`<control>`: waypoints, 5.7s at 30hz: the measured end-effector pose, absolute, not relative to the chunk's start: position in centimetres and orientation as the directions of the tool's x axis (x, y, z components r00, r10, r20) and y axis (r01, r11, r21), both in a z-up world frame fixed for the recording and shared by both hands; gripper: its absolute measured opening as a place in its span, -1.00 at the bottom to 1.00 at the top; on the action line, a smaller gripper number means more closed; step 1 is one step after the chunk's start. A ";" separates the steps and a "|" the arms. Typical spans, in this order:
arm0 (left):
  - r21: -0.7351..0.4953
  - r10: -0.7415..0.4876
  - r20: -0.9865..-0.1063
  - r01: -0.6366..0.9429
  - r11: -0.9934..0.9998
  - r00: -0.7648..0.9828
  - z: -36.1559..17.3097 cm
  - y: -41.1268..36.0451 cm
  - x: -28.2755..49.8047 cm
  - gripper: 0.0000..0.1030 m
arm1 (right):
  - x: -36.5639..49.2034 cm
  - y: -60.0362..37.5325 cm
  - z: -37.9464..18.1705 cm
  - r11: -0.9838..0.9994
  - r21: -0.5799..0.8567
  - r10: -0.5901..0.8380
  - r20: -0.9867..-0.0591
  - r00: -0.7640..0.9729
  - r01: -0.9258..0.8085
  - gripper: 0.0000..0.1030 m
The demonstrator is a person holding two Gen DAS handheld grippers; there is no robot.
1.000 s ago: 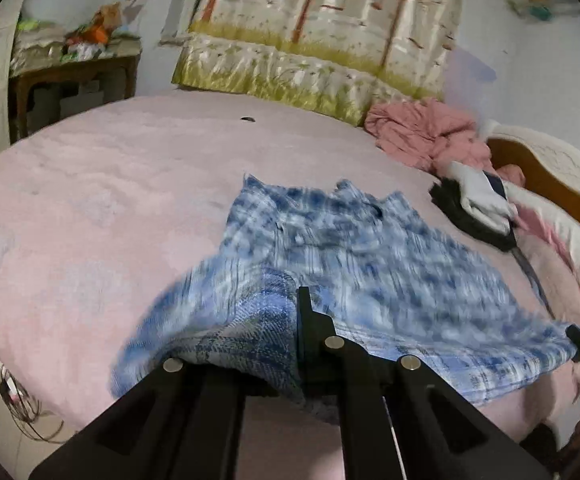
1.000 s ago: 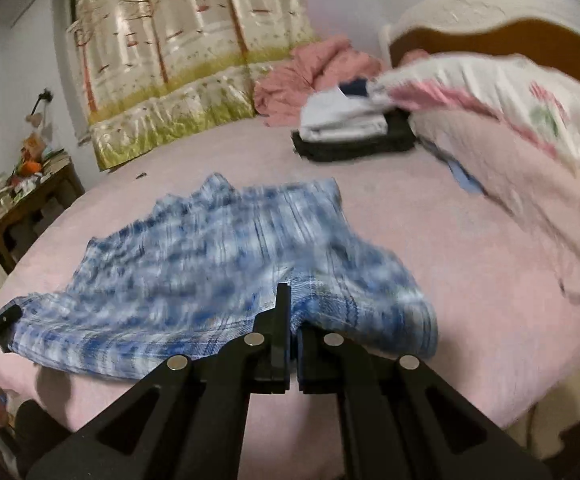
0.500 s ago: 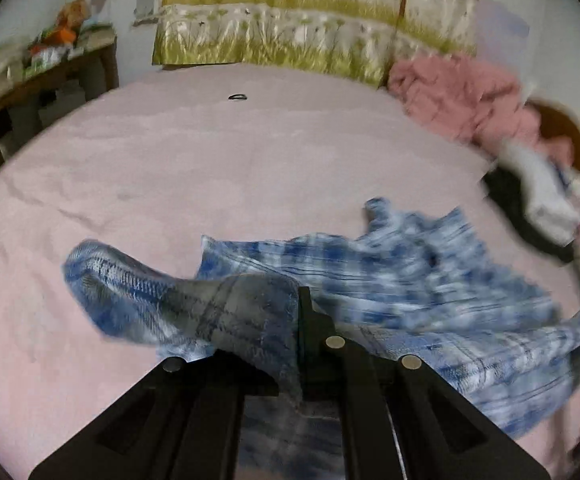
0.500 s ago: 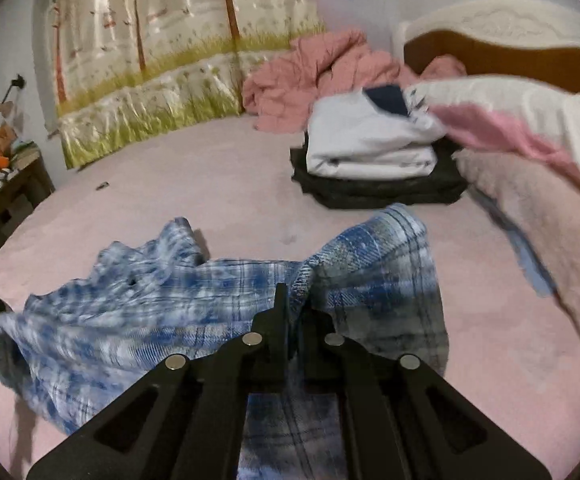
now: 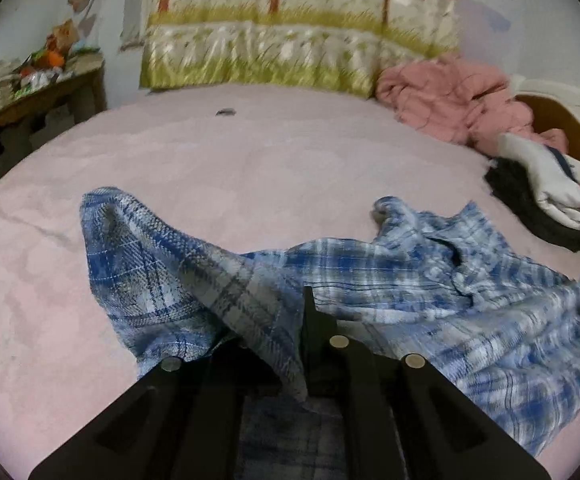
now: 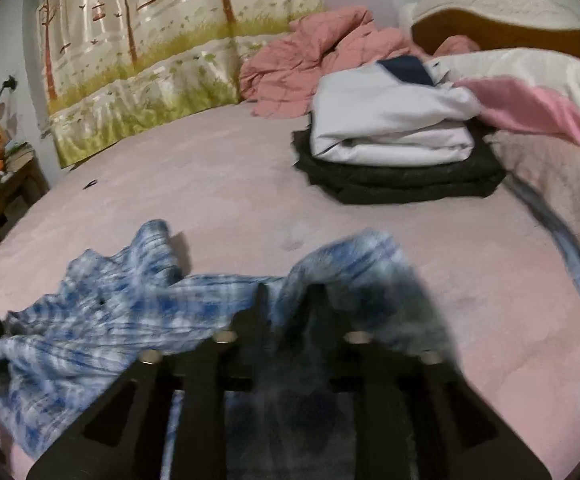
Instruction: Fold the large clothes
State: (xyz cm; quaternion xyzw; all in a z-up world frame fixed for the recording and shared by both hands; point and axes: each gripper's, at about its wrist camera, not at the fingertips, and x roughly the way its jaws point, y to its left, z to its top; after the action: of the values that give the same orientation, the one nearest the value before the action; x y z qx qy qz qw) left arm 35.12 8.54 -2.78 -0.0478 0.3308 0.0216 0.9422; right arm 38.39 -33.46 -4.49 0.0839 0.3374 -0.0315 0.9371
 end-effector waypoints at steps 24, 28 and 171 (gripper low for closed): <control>-0.214 -0.036 -0.696 -0.159 0.964 0.717 -5.7 14.7 32.5 0.80 | 34.4 -39.5 -5.9 0.981 0.176 0.065 -0.683 0.727 0.077 -0.83; -0.200 0.008 -0.718 -0.217 0.956 0.696 -6.2 15.2 32.8 0.80 | 31.2 -37.4 -0.7 0.995 0.090 -0.011 -0.389 0.921 0.050 -0.83; -0.330 0.028 -0.670 -0.332 0.884 0.742 -5.0 14.0 25.7 0.95 | 26.4 -19.7 -3.6 0.984 -0.063 0.119 -0.449 0.885 -0.164 0.99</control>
State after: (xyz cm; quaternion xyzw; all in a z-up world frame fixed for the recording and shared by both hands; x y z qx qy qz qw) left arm 25.71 13.99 -5.05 -0.2197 0.3451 0.0992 0.9071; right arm 26.41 -19.72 -3.59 -0.0494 0.2280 0.0729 0.9697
